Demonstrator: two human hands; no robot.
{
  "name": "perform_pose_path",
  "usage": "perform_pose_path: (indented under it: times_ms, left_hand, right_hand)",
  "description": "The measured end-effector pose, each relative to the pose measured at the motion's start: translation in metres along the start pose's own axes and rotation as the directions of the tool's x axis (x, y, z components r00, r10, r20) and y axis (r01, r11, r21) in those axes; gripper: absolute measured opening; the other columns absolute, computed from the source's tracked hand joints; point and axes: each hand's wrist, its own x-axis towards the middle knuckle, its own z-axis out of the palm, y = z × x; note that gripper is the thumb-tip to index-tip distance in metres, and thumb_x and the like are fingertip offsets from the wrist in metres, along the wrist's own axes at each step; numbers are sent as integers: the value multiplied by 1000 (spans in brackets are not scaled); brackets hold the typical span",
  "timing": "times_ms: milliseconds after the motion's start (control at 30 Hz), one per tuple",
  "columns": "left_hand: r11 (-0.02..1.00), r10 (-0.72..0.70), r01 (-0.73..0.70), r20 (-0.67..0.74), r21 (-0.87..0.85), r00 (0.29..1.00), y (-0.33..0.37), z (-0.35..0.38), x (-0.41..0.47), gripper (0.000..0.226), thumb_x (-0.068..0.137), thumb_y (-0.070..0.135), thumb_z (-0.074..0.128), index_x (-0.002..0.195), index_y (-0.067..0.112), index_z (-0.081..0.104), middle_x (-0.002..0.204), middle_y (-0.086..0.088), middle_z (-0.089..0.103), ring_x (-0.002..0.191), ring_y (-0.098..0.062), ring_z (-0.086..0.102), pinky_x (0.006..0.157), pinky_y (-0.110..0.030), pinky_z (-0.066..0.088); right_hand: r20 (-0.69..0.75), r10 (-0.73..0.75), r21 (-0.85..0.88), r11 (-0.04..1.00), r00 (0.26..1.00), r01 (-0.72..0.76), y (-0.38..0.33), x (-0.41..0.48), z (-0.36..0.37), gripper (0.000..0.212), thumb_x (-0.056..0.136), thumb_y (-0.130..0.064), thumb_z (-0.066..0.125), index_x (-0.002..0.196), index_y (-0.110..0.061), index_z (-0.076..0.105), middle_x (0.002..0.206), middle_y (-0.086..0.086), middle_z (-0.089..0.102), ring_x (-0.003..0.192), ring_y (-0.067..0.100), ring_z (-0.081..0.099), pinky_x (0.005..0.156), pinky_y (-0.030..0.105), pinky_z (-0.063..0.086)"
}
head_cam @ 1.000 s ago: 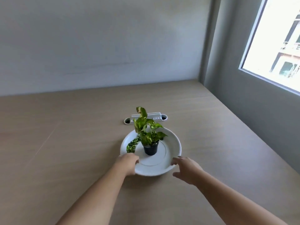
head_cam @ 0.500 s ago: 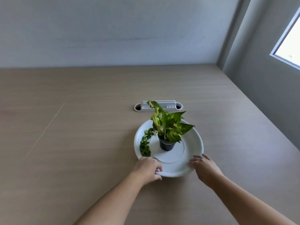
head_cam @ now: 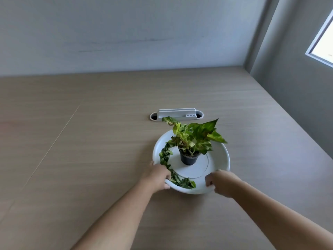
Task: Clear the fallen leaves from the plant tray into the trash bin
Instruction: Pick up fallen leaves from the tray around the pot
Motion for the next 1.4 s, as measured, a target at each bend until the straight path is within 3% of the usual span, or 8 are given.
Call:
perform_pose_path:
  times_ms: [100,167,300,467,733,933,1167,1400]
  left_hand:
    - [997,71,-70,-48,26,996,16,12,-7,40,82,38,67,120,26,60,122,2,60,119,-19,50,115,-37,24]
    - [999,52,-52,-53,9,997,12,12,-8,45,82,37,67,125,27,56,126,3,56,123,-17,48,118,-38,20]
    - [999,-40,39,-33,-35,999,-5,-1,-1,30,84,30,66,114,25,64,117,3,64,118,-19,53,116,-41,20]
    - [997,-33,32,-18,-64,999,8,2,1,26,85,35,66,110,28,68,116,7,67,116,-16,56,114,-38,22]
    - [960,-109,114,34,-256,993,15,-16,18,35,77,49,70,105,29,67,114,6,67,108,-19,61,93,-36,50]
    - [984,-114,122,61,-129,992,32,-5,35,38,80,42,68,111,22,58,115,-3,58,101,-25,60,75,-31,44]
    - [970,-154,157,31,-186,988,40,9,43,18,83,2,60,99,10,64,110,-12,62,88,-29,60,67,-30,39]
    - [916,-185,177,11,-361,983,37,7,43,17,83,-2,59,89,6,72,101,-11,71,94,-28,67,80,-31,53]
  right_hand:
    - [-106,5,-142,990,994,-20,9,2,-8,37,82,-4,49,112,-22,60,119,1,62,114,25,55,99,34,42]
    - [-69,-43,-89,995,997,37,-1,2,-5,41,80,-6,52,117,-23,56,121,2,60,114,24,54,97,36,44]
    - [-33,-128,86,988,991,131,-24,5,6,40,79,-4,53,112,-25,58,117,3,62,104,25,58,85,38,52]
    - [-9,-58,53,997,998,59,-1,8,-11,34,82,-4,57,109,-23,64,115,3,63,105,23,59,85,33,50]
    - [-105,-13,310,950,994,45,3,23,-27,28,85,-26,62,112,-17,64,110,3,65,101,20,59,82,28,48]
    - [-105,95,221,973,990,-70,-17,48,-7,32,81,-42,62,103,-18,59,105,3,59,95,25,59,70,33,47]
    - [-132,138,220,970,982,-107,-21,53,8,15,79,-6,54,92,-8,62,101,12,60,75,26,53,63,32,46]
    - [-153,232,425,893,961,-148,-19,52,5,26,76,8,50,83,-9,69,95,14,68,78,31,64,64,32,54]
